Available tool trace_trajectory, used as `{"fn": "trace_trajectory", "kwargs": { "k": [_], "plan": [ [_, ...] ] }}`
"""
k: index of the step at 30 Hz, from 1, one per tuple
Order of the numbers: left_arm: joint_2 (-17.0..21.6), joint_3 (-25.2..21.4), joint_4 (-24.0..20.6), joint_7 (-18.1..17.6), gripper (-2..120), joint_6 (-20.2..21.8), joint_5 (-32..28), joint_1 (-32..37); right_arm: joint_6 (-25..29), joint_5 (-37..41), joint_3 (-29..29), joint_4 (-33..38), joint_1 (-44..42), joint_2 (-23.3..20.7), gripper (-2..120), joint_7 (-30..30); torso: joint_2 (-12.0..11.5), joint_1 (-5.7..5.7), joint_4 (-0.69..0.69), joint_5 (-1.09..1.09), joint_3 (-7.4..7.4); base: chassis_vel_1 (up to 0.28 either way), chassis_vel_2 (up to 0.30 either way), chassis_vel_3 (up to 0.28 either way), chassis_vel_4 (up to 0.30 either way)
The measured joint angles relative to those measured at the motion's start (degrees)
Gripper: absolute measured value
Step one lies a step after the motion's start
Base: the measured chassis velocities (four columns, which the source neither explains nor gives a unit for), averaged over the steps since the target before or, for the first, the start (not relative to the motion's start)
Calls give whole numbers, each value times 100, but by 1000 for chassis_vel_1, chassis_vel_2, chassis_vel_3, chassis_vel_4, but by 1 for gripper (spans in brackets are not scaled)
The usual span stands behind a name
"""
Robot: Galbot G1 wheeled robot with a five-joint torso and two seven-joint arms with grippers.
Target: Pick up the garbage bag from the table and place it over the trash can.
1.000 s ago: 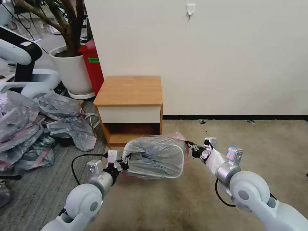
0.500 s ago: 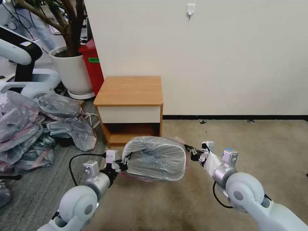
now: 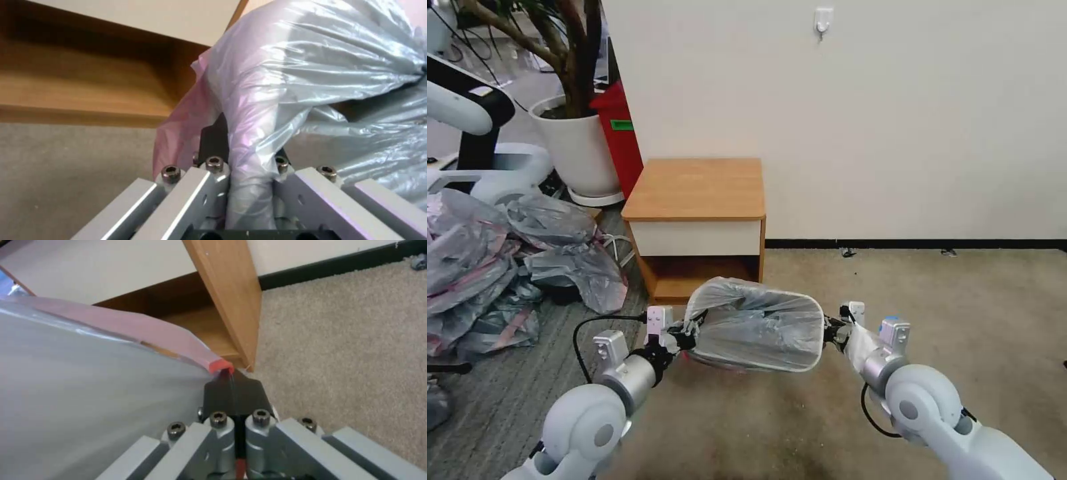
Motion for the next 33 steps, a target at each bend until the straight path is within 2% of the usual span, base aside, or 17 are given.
{"fn": "trace_trajectory", "kwargs": {
  "k": [11, 29, 32, 33],
  "plan": [
    [-15, -34, -185, -325, 5, 124, -522, 37, 237, -176, -171, -392, 84, 281, 0, 29, 0, 0, 0, 0, 0, 0, 0, 0, 0],
    [23, -27, -115, -347, 5, 223, -467, 81, 560, -512, -302, -693, 206, 403, 0, 98, 0, 0, 0, 0, 1, 0, 0, 0, 0],
    [22, -18, -65, -347, 4, 224, -420, 71, 590, -516, -289, -620, 182, 376, 4, 136, 0, 0, 0, 0, 0, 0, 0, 0, 0],
    [12, -12, -28, -347, 3, 225, -398, 53, 602, -527, -278, -591, 163, 360, 10, 155, 0, 0, 0, 0, 0, 0, 0, 0, 0]
  ]
}}
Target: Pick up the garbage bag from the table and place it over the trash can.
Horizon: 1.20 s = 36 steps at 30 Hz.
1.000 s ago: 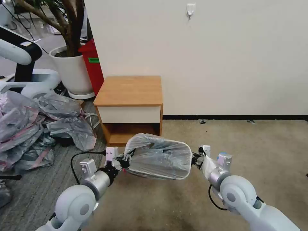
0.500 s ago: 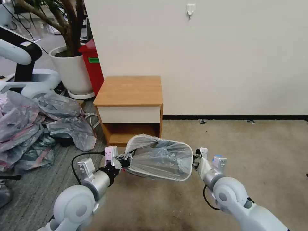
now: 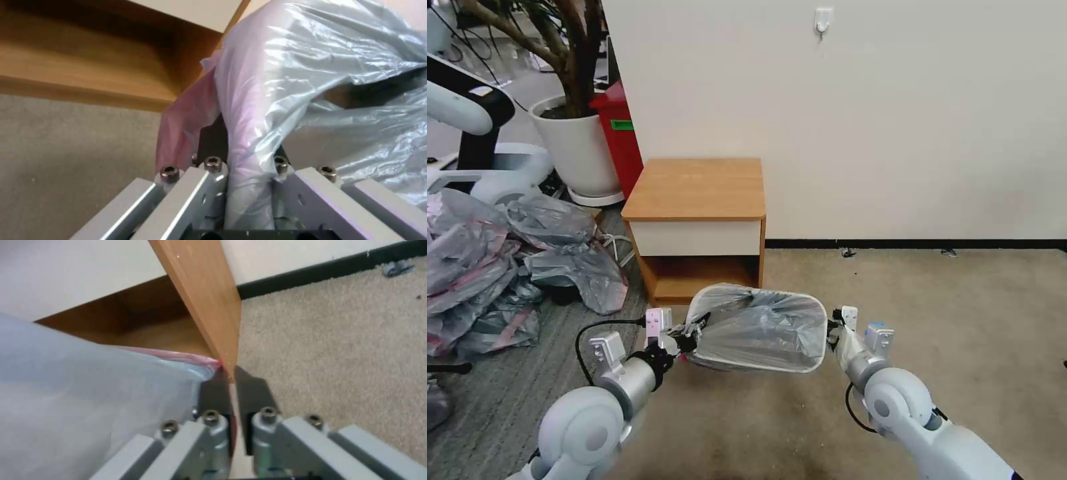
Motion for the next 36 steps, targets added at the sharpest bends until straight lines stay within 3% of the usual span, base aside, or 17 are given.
{"fn": "trace_trajectory", "kwargs": {
  "k": [6, 9, 11, 13, 15, 24, 29, 36],
  "plan": [
    [-55, 23, 110, 2, 3, 1, 57, -42, 69, -40, 68, 112, -57, -82, 34, 31, 0, 0, 0, 0, 0, 0, 0, 0, 0],
    [-69, 26, 138, 5, 3, 1, 70, -42, 83, -46, 90, 132, -58, -101, 39, 34, 0, 0, 0, 0, 0, 0, 0, 0, 0],
    [-92, 35, 204, 16, 3, -3, 99, -43, 106, -49, 133, 193, -60, -139, 51, 44, 0, 0, 0, 1, 0, 0, 0, 0, 0],
    [-95, 38, 217, 17, 3, -4, 101, -46, 109, -48, 148, 212, -67, -148, 52, 46, 0, 0, 0, 1, 0, 0, 0, 0, 0],
    [-101, 43, 272, 22, 3, -5, 106, -75, 114, -45, 188, 273, -102, -170, 66, 47, 0, 0, 0, 0, 0, 0, 0, 0, 0],
    [-101, 75, 393, 23, 3, -11, 113, -162, 123, -17, 295, 452, -181, -224, 96, 47, 0, 0, 0, 0, 0, 0, 0, 0, 0],
    [-74, 73, 443, 22, 3, -20, 151, -168, 122, -7, 305, 539, -194, -266, 109, 32, 0, 0, 0, 0, 0, 0, 0, 0, 0],
    [-69, 76, 470, 30, 3, -27, 223, -171, 94, 9, 315, 542, -162, -343, 114, 12, 0, 0, 0, 0, 0, 0, 0, 0, 0]
  ]
}}
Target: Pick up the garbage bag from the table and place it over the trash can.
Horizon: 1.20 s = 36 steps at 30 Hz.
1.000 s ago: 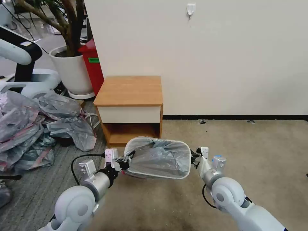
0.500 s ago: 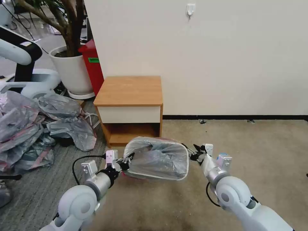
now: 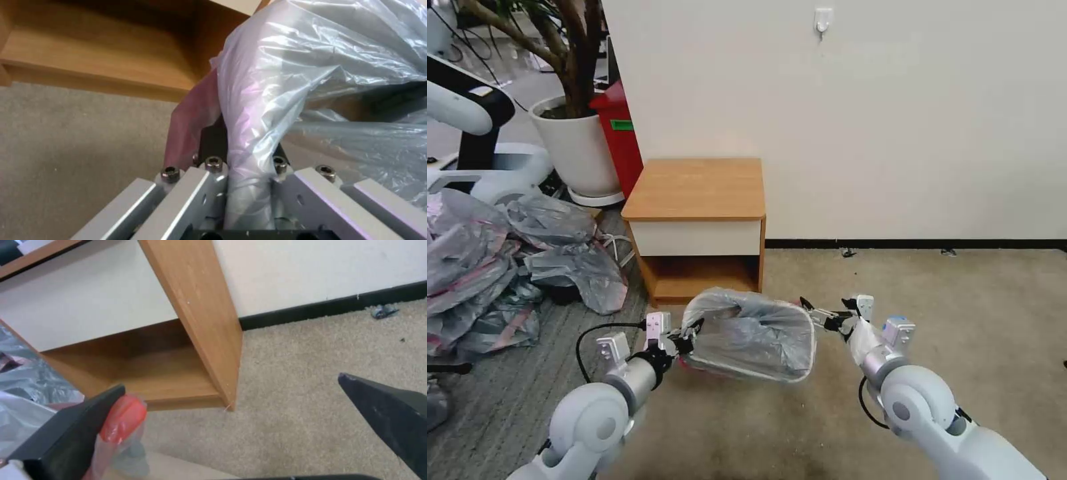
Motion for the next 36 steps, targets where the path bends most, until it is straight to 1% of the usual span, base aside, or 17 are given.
{"fn": "trace_trajectory", "kwargs": {
  "k": [4, 7, 12, 14, 17, 19, 24, 29, 30, 32, 36],
  "plan": [
    [-13, 6, 2, 5, 3, -3, 29, 8, -5, 29, 17, -28, 25, -16, 114, -1, 0, 0, 0, 0, 0, 0, 0, 0, 0],
    [-32, 18, 8, 20, 3, -7, 109, 43, -90, 386, 116, 23, 51, 3, 111, 15, 0, 0, 0, 0, 0, 0, 0, 0, 0],
    [-33, 22, 25, 29, 3, -10, 173, 41, -181, 626, 200, 40, 80, -53, 106, 16, 0, 0, 0, 0, 0, 0, 0, 0, 0],
    [-33, 22, 30, 35, 3, -14, 193, 33, -178, 634, 244, 20, 57, -134, 101, -155, 0, 0, 0, 0, 0, 0, 0, 0, 0],
    [-41, 19, 31, 71, 3, -21, 259, 46, -156, 631, 281, -4, 42, -187, 100, -338, 0, 0, 0, 0, 0, 0, 0, 0, 0],
    [-53, 5, 34, 179, 3, -41, 410, 105, -42, 532, 280, -95, 52, -207, 100, -477, 0, 0, 0, 0, 0, 0, 0, 0, 0],
    [-60, -32, 32, 218, 3, -108, 472, 154, 141, 447, 320, -165, 58, -199, 100, -568, 0, 0, 0, 0, 0, 0, 0, 0, 0],
    [-76, -67, 46, 237, 3, -175, 583, 172, 356, 186, 541, -135, 55, -206, 100, -573, 0, 0, 0, 1, 0, 0, 0, 0, 0],
    [-116, -67, 60, 239, 3, -237, 668, 170, 427, -17, 649, -33, -7, -230, 100, -600, 0, 0, 1, 0, 0, 0, 0, 0, 0],
    [-142, -67, 66, 240, 3, -274, 720, 166, 456, -108, 711, 45, -66, -245, 100, -625, 0, 0, 1, 0, 0, 0, 0, 0, 0],
    [-240, -23, 137, 239, 3, -569, 1052, 138, 547, -643, 919, 579, -442, -321, 100, -758, 0, 0, 0, -1, 0, 0, 0, 0, 0]
  ]
}}
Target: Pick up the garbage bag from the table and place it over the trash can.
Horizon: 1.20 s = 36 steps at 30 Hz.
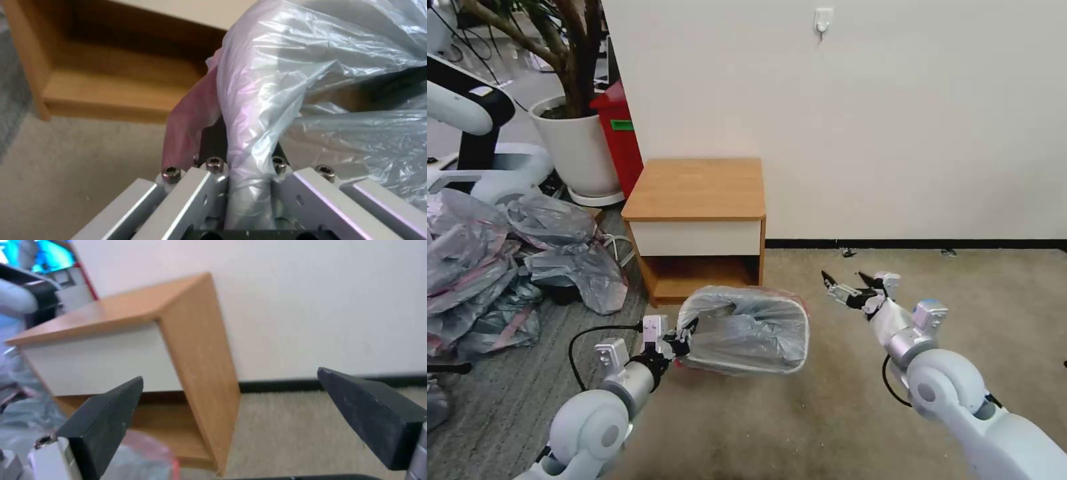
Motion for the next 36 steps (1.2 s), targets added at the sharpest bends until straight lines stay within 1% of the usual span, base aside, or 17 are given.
{"fn": "trace_trajectory", "kwargs": {
  "k": [2, 4, 10, 14, 16, 17, 18, 20, 22, 23, 26, 28, 30, 31, 34, 35, 36],
  "plan": [
    [-19, 2, 8, -4, 3, -45, 52, -1, 30, -154, 24, 88, -71, -6, 99, -58, 0, 0, 0, 0, 0, 0, 0, 0, 0],
    [-73, 8, 16, -26, 3, -186, 207, 16, 123, -739, 57, 357, -285, -14, 96, -275, 0, 0, 0, 0, 0, 0, 0, 0, 0],
    [-146, 11, 33, -32, 3, -359, 451, 73, 172, -1109, -33, 712, -494, -16, 86, -392, 0, 0, 1, 1, 0, 0, 0, 0, 0],
    [-205, 43, 31, -34, 3, -484, 649, 108, 170, -1550, -159, 942, -580, -50, 69, -468, -1, 0, 0, 1, 0, 0, 0, 0, 0],
    [-207, 50, 32, -34, 3, -498, 676, 108, 169, -1592, -167, 952, -581, -60, 68, -482, 0, 0, 0, 1, 0, 0, 0, 0, 0],
    [-220, 72, 41, -34, 3, -533, 764, 106, 165, -1727, -199, 986, -584, -101, 60, -530, 0, 0, 0, 1, 0, 0, 0, 0, 0],
    [-220, 72, 41, -34, 3, -533, 764, 106, 165, -1727, -199, 986, -584, -101, 60, -530, 0, 0, 0, 1, 0, 0, 0, 0, 0],
    [-271, 124, 74, -32, 3, -579, 927, 91, 148, -1962, -254, 1031, -608, -142, 47, -647, 0, 0, 0, 1, 0, 0, 0, 0, 0],
    [-296, 148, 90, -30, 3, -603, 997, 77, 133, -2059, -272, 1042, -617, -151, 46, -735, 0, 0, 0, 1, 0, 0, 0, 0, 0],
    [-319, 177, 107, -21, 3, -630, 1082, 65, 98, -2178, -298, 1043, -618, -169, 39, -846, 0, 0, 0, 1, 0, 0, 0, 0, 0],
    [-354, 250, 132, 79, 3, -693, 1379, 45, -9, -2420, -390, 1039, -541, -292, 26, -1176, 0, 0, 0, 1, 0, 0, 0, 0, 0],
    [-360, 257, 135, 106, 3, -712, 1444, 44, -36, -2437, -399, 1039, -525, -315, 22, -1249, 0, 0, 0, 1, 0, 0, 0, 0, 0],
    [-394, 307, 154, 241, 3, -802, 1779, 46, -145, -2545, -457, 1035, -419, -445, 11, -1769, 0, 0, 0, 1, 0, 0, 0, 0, 0],
    [-394, 307, 154, 241, 3, -802, 1779, 46, -145, -2545, -457, 1035, -419, -445, 11, -1769, 0, 0, 0, 1, 0, 0, 0, 0, 0],
    [-458, 411, 203, 325, 3, -893, 2089, 47, -259, -2605, -534, 1039, -309, -542, 0, -2411, 0, 0, 0, 1, 0, 0, 0, 0, 0],
    [-458, 411, 203, 325, 3, -893, 2089, 47, -259, -2605, -534, 1039, -309, -542, 0, -2411, 0, 0, 0, 1, 0, 0, 0, 0, 0],
    [-493, 455, 235, 382, 3, -945, 2247, 47, -360, -2609, -587, 1039, -252, -597, 0, -2628, 0, 0, 0, 1, 0, 0, 0, 0, 0]
  ]
}}
